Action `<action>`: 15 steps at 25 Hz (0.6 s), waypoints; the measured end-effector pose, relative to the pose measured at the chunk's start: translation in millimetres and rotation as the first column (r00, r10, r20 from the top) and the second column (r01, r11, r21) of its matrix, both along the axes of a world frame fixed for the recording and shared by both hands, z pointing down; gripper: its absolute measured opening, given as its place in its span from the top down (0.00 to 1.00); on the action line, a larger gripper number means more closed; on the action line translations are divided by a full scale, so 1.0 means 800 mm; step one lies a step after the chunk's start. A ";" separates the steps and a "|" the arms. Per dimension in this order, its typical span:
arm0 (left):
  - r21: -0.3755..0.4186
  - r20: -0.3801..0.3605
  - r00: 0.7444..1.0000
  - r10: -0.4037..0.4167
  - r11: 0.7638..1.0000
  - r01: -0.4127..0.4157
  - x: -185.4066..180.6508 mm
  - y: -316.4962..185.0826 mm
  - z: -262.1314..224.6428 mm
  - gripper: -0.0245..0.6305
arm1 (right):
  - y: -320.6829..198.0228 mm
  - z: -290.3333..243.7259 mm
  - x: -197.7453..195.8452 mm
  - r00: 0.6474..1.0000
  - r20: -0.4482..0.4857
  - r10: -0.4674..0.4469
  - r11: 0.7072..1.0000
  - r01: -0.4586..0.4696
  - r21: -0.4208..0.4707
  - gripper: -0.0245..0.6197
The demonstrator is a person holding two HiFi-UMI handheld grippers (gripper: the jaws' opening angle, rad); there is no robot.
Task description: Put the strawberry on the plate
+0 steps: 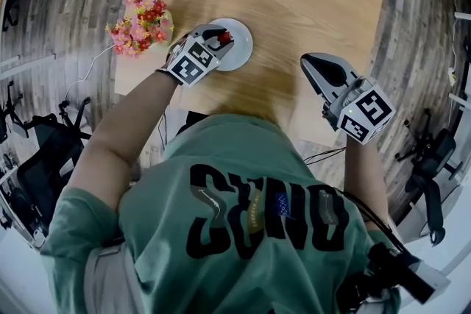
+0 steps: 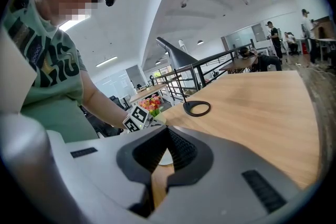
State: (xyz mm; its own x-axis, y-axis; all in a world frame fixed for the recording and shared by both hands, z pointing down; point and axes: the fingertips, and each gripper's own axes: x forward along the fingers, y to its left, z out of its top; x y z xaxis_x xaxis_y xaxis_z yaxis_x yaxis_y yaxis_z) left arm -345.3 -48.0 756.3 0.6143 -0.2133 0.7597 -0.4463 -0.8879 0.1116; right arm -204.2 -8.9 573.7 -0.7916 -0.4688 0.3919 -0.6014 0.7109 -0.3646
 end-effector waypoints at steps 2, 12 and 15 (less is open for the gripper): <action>0.006 0.011 1.000 0.006 1.000 -0.006 -0.001 -0.002 -0.001 0.75 | 0.000 0.002 0.000 1.000 -0.001 0.002 1.000 -0.002 -0.003 0.95; 0.003 0.016 1.000 0.012 1.000 -0.012 -0.001 -0.003 0.005 0.75 | -0.001 0.003 0.001 1.000 0.002 0.009 1.000 -0.009 -0.006 0.95; 0.000 0.025 0.999 0.022 1.000 -0.022 -0.001 -0.003 0.006 0.75 | -0.001 0.003 0.001 1.000 0.002 0.009 1.000 -0.009 -0.008 0.95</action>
State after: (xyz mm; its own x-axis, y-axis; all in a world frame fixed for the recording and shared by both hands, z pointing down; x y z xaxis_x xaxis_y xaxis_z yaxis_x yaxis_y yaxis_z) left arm -346.4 -50.4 761.1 0.5993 -0.2000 0.7751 -0.4294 -0.8975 0.1004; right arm -203.4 -9.7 576.2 -0.7881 -0.4727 0.3942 -0.6071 0.7024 -0.3716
